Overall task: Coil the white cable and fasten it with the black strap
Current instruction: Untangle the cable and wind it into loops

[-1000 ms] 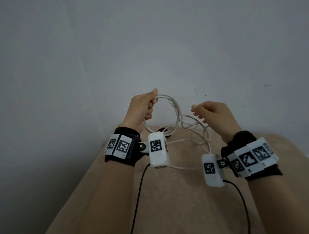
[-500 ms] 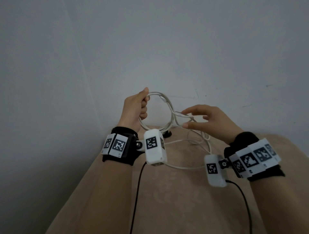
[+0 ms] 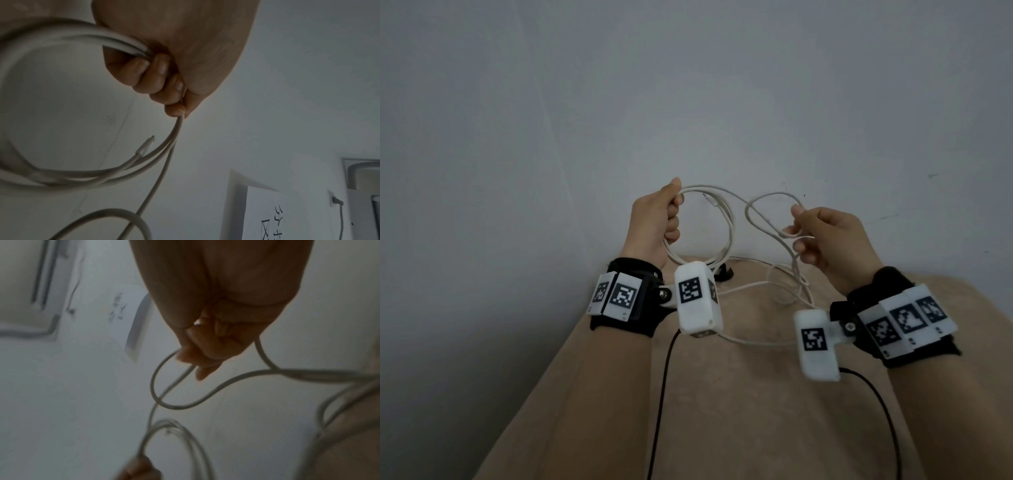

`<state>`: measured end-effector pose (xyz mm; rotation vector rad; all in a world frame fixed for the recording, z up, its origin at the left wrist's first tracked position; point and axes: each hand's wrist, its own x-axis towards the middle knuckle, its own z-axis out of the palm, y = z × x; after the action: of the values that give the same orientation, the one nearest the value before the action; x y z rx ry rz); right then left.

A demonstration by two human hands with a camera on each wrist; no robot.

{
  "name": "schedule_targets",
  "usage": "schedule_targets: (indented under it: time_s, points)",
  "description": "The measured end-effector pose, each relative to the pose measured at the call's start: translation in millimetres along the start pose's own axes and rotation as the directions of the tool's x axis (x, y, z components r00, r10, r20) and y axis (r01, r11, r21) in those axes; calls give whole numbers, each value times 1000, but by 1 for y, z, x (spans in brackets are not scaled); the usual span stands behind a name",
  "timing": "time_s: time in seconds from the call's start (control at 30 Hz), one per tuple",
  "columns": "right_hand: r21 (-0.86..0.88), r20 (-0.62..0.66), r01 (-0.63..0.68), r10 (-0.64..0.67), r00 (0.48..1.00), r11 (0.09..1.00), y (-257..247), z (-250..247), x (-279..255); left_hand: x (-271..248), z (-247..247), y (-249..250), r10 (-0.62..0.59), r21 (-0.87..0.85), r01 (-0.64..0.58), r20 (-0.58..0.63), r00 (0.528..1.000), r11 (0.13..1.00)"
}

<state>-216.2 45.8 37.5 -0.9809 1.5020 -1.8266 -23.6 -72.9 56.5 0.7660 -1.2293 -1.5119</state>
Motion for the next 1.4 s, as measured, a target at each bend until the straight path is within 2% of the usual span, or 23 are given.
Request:
schedule_targets:
  time_s: [0.07,0.13,0.2,0.27,0.37,0.47,0.53,0.63,0.7,0.77,1.0,1.2,1.4]
  points:
    - [244,39,-41,32,999,969,-4,0,-1,1,-2,0,-7,-12,7,-7,1000,1000]
    - [434,75,-46,15,997,900,-10,-2,-2,1,-3,0,-19,-16,18,-12,1000,1000]
    - [539,95,-58,8,995,840,-13,-4,-3,1,-3,1,-25,-13,25,-5,1000,1000]
    - [564,79,-69,29,996,823,-15,-2,-4,1,-2,1,-25,-5,25,4,1000,1000]
    - [391,20,44,-56,998,919,-9,0,-2,1,0,1,-25,8,25,12,1000,1000]
    - [204,35,142,-152,988,969,-1,0,1,0,-1,2,-27,-7,28,10,1000,1000]
    - [143,50,153,-161,986,978,2,-2,4,0,-3,3,-26,-16,26,2,1000,1000]
    - [-92,73,154,-148,986,984,6,-5,8,-1,-2,5,-18,-27,17,-11,1000,999]
    - [-249,79,163,-148,986,955,9,-5,8,0,0,5,-21,-32,20,-8,1000,999]
    - [-327,88,172,-151,985,929,10,-3,6,0,1,5,-30,-39,30,4,1000,999]
    - [-381,102,181,-153,983,907,7,-1,1,-1,1,8,-113,-137,124,83,990,983]
    - [-446,280,180,-54,959,877,3,5,-7,-2,5,11,-149,-232,176,128,980,957]
    - [-385,355,186,-41,934,904,2,11,-10,-3,11,8,-171,-233,200,138,976,952]
